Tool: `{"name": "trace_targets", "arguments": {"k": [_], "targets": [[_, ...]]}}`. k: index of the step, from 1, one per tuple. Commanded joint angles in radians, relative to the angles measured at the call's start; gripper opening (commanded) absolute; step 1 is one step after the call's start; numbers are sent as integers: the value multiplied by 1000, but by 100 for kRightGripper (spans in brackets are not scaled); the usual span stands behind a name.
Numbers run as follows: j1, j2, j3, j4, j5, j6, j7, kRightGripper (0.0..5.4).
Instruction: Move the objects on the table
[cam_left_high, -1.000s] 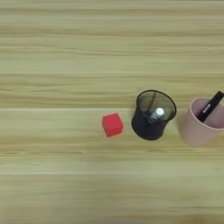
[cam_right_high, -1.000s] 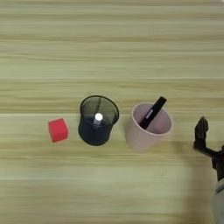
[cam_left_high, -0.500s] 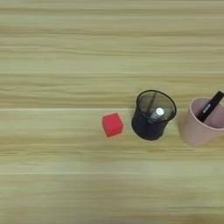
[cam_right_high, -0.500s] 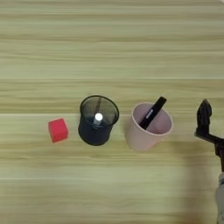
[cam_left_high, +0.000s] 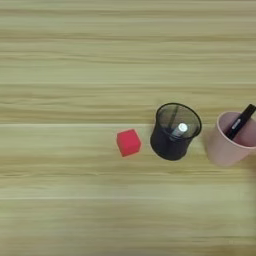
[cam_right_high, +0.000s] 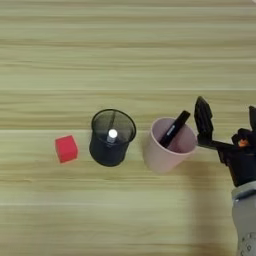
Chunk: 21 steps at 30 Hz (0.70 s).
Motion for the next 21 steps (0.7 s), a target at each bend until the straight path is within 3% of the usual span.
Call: {"name": "trace_targets", "arguments": {"k": [1, 10, 21], "targets": [[-10, -24, 40, -57, 18, -13, 18, 535], [-16, -23, 99, -21, 34, 12, 27, 535], [-50, -38, 113, 37, 31, 22, 33, 535]]}}
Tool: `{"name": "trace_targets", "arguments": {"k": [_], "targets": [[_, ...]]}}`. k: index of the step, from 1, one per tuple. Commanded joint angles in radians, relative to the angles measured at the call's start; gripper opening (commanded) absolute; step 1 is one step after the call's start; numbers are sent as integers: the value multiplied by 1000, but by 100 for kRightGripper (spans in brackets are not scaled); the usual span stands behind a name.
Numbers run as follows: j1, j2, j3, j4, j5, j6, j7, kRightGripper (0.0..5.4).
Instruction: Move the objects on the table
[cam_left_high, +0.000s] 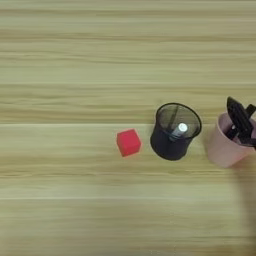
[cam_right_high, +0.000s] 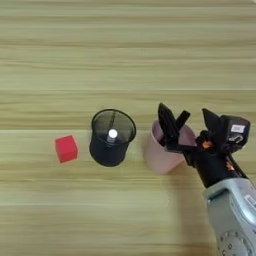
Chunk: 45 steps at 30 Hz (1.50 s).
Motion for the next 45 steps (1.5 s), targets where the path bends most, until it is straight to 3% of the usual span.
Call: {"name": "trace_targets", "arguments": {"k": [1, 18, 45], "targets": [[-50, -41, 3, -13, -5, -20, 3, 535], [-130, -62, -33, 17, 107, 116, -47, 535], [-162, -75, -55, 26, 162, 209, -94, 535]]}}
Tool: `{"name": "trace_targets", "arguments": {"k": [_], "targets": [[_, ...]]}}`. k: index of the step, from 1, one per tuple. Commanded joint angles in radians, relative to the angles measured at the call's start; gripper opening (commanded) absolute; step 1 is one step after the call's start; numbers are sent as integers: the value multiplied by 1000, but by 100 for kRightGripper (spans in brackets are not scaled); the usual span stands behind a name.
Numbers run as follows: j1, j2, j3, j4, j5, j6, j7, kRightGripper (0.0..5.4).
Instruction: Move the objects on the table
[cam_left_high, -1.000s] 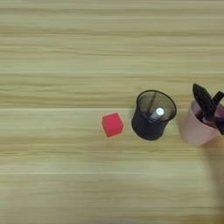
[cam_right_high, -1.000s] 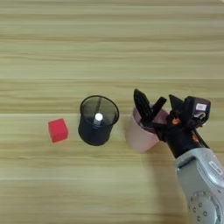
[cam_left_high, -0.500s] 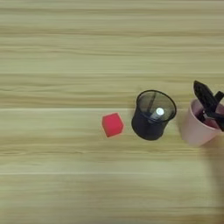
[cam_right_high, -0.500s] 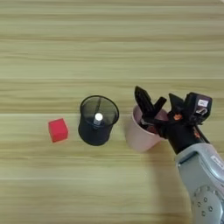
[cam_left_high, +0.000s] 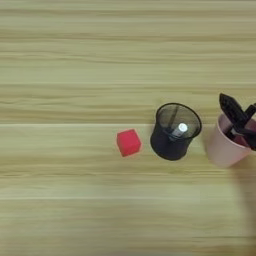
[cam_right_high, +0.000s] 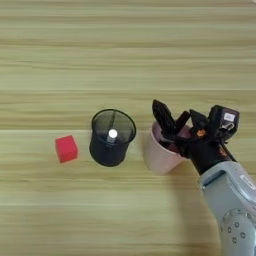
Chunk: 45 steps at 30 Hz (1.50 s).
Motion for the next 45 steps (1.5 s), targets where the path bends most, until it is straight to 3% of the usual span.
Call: {"name": "trace_targets", "arguments": {"k": [1, 19, 31, 38, 45], "targets": [[-44, -40, -15, -39, 7, -16, -14, 535], [-48, -56, -16, -47, 26, -11, -18, 535], [-53, -60, -21, -61, 72, 23, -37, 402], [-57, -44, -53, -17, 224, 148, -109, 326], [-64, -62, -60, -13, 262, 158, -139, 226]]}}
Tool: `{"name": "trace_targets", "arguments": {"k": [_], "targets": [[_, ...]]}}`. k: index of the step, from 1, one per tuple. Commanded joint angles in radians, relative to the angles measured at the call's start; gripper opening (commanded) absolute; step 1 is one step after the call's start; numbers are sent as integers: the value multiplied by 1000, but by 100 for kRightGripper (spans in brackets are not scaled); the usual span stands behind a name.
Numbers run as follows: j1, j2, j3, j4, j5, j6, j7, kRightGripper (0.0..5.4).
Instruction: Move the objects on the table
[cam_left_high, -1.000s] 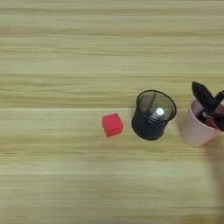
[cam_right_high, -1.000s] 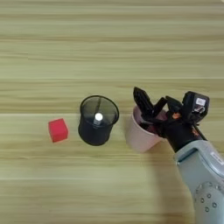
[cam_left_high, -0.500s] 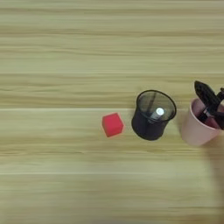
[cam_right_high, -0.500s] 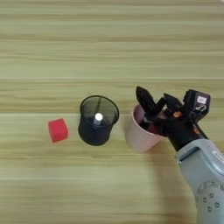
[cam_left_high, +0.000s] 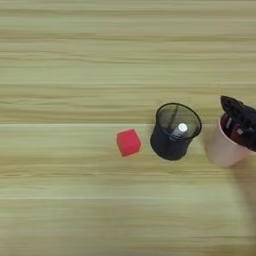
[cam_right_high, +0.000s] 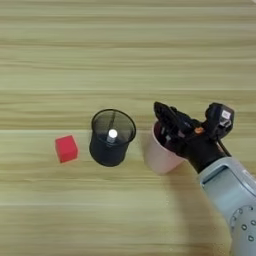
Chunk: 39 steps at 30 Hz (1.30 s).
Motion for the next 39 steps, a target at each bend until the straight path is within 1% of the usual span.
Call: {"name": "trace_targets", "arguments": {"k": [1, 4, 8, 11, 12, 14, 23, 31, 39], "targets": [[-28, -32, -5, -12, -1, -23, -14, 202], [-27, -35, -4, -14, -3, -26, -14, 161], [-26, -40, -2, -19, -16, -38, -9, 130], [-23, -39, 0, -22, -18, -42, -8, 98], [-23, -40, 1, -21, -19, -43, -7, 80], [-23, -40, 3, -18, -21, -45, -6, 70], [-21, -39, 7, -19, -24, -50, -6, 70], [-22, -43, 4, -44, -14, -53, -6, 70], [-31, -58, -11, -101, 20, -49, -21, 70]]}}
